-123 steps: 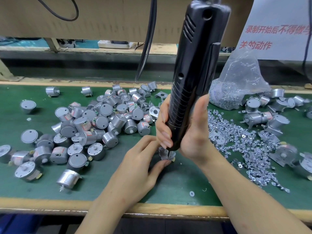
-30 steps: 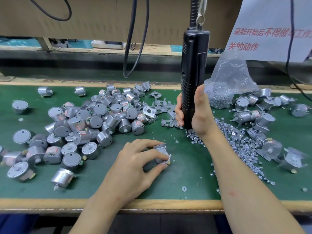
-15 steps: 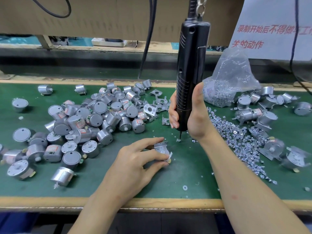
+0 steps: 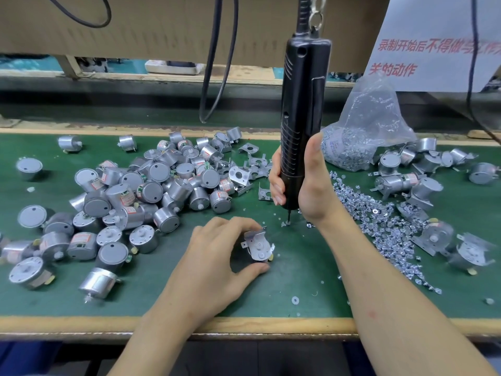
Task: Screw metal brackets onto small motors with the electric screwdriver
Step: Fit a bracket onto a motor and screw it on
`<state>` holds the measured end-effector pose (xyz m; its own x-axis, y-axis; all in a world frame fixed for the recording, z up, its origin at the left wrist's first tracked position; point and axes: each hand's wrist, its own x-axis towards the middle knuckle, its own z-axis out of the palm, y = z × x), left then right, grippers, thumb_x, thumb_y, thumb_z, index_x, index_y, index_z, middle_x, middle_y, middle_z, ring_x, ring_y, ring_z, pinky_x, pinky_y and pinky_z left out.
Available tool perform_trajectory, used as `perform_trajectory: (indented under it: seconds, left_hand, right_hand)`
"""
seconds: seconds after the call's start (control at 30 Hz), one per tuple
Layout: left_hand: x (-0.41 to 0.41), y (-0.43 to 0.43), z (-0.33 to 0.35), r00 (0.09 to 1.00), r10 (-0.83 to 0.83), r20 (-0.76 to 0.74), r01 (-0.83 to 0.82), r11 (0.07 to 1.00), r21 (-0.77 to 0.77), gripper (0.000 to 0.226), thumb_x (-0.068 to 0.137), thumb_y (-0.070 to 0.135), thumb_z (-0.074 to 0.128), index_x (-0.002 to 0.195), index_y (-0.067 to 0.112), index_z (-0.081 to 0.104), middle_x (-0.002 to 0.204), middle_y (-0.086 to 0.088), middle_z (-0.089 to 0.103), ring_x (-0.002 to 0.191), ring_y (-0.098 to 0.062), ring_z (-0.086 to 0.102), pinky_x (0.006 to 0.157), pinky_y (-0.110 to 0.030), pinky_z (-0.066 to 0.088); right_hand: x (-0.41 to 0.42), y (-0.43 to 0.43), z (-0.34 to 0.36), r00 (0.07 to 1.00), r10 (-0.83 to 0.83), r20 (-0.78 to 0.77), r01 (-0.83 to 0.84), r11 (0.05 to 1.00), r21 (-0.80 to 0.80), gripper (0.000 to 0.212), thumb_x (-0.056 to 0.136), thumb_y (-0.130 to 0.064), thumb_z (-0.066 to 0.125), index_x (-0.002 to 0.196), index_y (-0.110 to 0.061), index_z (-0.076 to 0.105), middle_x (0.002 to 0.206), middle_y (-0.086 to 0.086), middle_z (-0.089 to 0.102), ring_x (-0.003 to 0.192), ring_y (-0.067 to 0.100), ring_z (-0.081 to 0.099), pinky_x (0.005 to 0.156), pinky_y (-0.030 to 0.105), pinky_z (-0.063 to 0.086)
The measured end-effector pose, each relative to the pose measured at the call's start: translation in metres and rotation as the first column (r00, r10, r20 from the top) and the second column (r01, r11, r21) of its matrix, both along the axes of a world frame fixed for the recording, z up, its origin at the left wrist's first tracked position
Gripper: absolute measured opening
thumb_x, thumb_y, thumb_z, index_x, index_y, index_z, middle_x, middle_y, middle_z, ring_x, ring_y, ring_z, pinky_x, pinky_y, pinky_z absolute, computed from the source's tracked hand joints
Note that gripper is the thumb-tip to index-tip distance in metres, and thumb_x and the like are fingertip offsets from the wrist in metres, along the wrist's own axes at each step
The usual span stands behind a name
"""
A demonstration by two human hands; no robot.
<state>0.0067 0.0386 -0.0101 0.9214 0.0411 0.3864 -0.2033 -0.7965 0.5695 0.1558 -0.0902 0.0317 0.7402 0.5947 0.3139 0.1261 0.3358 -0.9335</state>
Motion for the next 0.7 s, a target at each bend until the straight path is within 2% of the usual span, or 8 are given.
perform_trajectory:
  seconds: [0.13, 0.27, 0.4, 0.63, 0.7]
  left_hand:
    - [0.0006, 0.0003, -0.0012, 0.997, 0.04, -0.066, -0.042, 0.999, -0.021, 0.052, 0.072, 0.049, 0.081, 0.116, 0.044, 0.053, 0.1, 0.026, 0.052, 0.104, -0.002, 0.054, 0.094, -0.03, 0.04]
    - [-0.0001, 0.0033, -0.0023, 0.997, 0.043, -0.07, -0.052, 0.991, -0.126, 0.044, 0.077, 0.06, 0.071, 0.116, 0.044, 0.057, 0.1, 0.025, 0.056, 0.103, 0.001, 0.056, 0.094, -0.038, 0.046]
    - [-0.0011, 0.0048, -0.0033, 0.993, 0.032, -0.115, -0.059, 0.969, -0.242, 0.045, 0.077, 0.069, 0.058, 0.116, 0.049, 0.058, 0.103, 0.017, 0.063, 0.106, 0.0, 0.06, 0.099, -0.038, 0.045]
    - [-0.0009, 0.004, -0.0009, 0.99, -0.037, -0.138, -0.021, 0.919, -0.394, 0.047, 0.077, 0.064, 0.059, 0.118, 0.041, 0.063, 0.101, 0.006, 0.068, 0.1, -0.005, 0.065, 0.094, -0.027, 0.048]
    - [-0.0007, 0.0051, -0.0008, 0.987, -0.047, -0.152, -0.021, 0.907, -0.421, 0.047, 0.078, 0.062, 0.06, 0.119, 0.04, 0.063, 0.103, 0.004, 0.069, 0.099, -0.006, 0.065, 0.093, -0.029, 0.049]
  right_hand:
    - [0.0006, -0.0001, -0.0006, 1.0, -0.003, 0.001, 0.003, 1.0, 0.006, 0.079, 0.068, -0.095, 0.05, 0.067, -0.016, 0.055, 0.053, 0.0, 0.048, 0.039, 0.018, 0.044, 0.046, 0.024, 0.041]
    - [0.0011, 0.001, -0.0014, 1.0, -0.009, -0.011, 0.009, 1.0, 0.005, 0.078, 0.067, -0.095, 0.051, 0.066, -0.018, 0.057, 0.052, 0.001, 0.048, 0.038, 0.019, 0.043, 0.045, 0.024, 0.041]
    - [0.0017, 0.0015, -0.0023, 1.0, -0.012, -0.01, 0.012, 1.0, 0.008, 0.077, 0.067, -0.095, 0.051, 0.066, -0.018, 0.057, 0.051, 0.001, 0.049, 0.038, 0.019, 0.042, 0.045, 0.024, 0.041]
    - [0.0002, 0.0018, -0.0006, 1.0, -0.031, 0.001, 0.031, 1.0, -0.001, 0.08, 0.069, -0.094, 0.05, 0.067, -0.015, 0.055, 0.051, 0.003, 0.049, 0.038, 0.02, 0.042, 0.045, 0.025, 0.04]
    - [-0.0003, 0.0013, 0.0001, 0.999, -0.033, 0.003, 0.033, 0.999, -0.007, 0.082, 0.069, -0.094, 0.05, 0.067, -0.012, 0.053, 0.051, 0.003, 0.049, 0.038, 0.02, 0.042, 0.045, 0.024, 0.04]
